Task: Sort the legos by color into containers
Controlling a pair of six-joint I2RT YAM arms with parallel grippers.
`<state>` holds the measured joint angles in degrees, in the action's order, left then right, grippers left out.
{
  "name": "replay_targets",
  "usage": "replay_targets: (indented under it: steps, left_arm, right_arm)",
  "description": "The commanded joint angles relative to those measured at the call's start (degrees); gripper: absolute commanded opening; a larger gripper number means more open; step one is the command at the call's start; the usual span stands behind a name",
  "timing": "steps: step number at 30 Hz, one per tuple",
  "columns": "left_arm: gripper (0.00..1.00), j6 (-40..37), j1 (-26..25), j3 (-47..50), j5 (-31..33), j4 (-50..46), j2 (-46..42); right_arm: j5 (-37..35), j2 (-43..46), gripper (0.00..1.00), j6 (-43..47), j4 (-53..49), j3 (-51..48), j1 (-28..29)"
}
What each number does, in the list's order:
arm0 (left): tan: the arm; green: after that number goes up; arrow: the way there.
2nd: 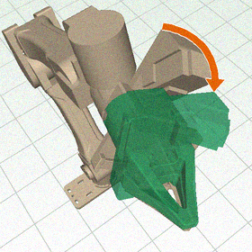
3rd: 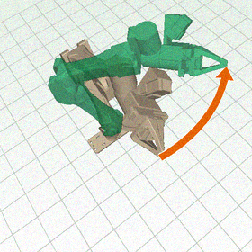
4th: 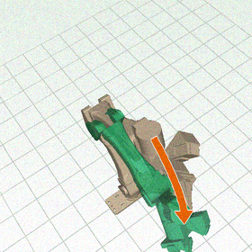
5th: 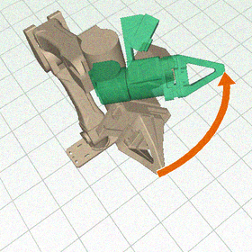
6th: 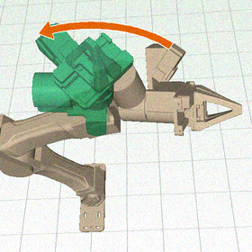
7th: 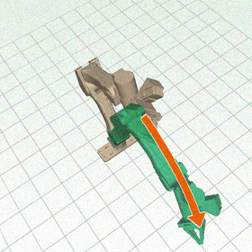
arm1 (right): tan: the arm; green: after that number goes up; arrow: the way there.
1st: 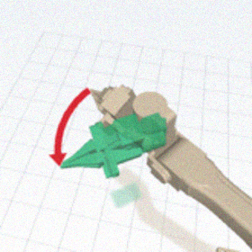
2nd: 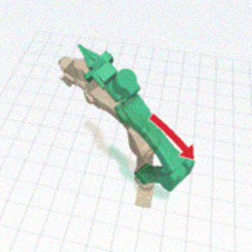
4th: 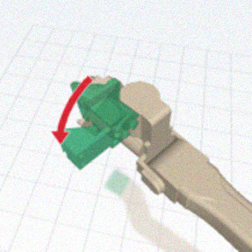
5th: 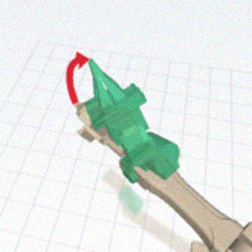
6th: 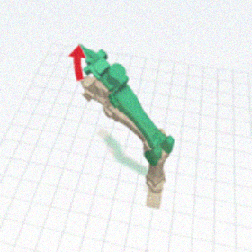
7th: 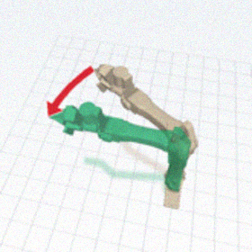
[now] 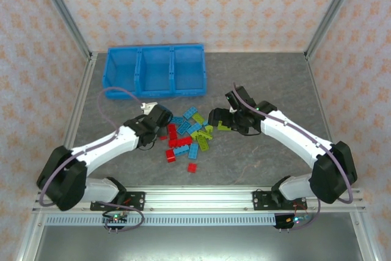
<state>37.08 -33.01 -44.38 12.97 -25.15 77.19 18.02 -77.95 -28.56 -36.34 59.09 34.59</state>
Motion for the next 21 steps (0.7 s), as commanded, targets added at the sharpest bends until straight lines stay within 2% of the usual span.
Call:
replay_targets:
  steps: [1, 8, 13, 17, 21]
  left_arm:
    - [0.55, 2.17, 0.12, -2.7, 2.01, -1.67, 4.4]
    - [0.57, 2.81, 0.65, -3.17, 3.85, 1.18, 11.46]
    - [0.5, 3.26, 1.19, -2.38, 3.64, 3.88, 14.75]
    - [0.4, 3.6, 1.4, -1.34, 1.91, 6.11, 15.62]
    - [0.4, 3.7, 2.11, -0.79, 1.07, 6.68, 15.79]
  right_arm:
    - [-1.23, 0.93, 0.99, -1.04, -2.08, 0.3, 0.47]
    - [-2.56, 4.01, 0.99, -2.47, -1.98, -2.53, 1.18]
    - [-3.11, 4.22, 0.99, -2.12, -2.94, -1.9, 1.29]
    - [-3.33, 4.32, 0.99, -2.36, -2.95, -1.18, 1.27]
    - [-2.95, 4.55, 0.99, -2.68, -3.03, -0.56, 1.36]
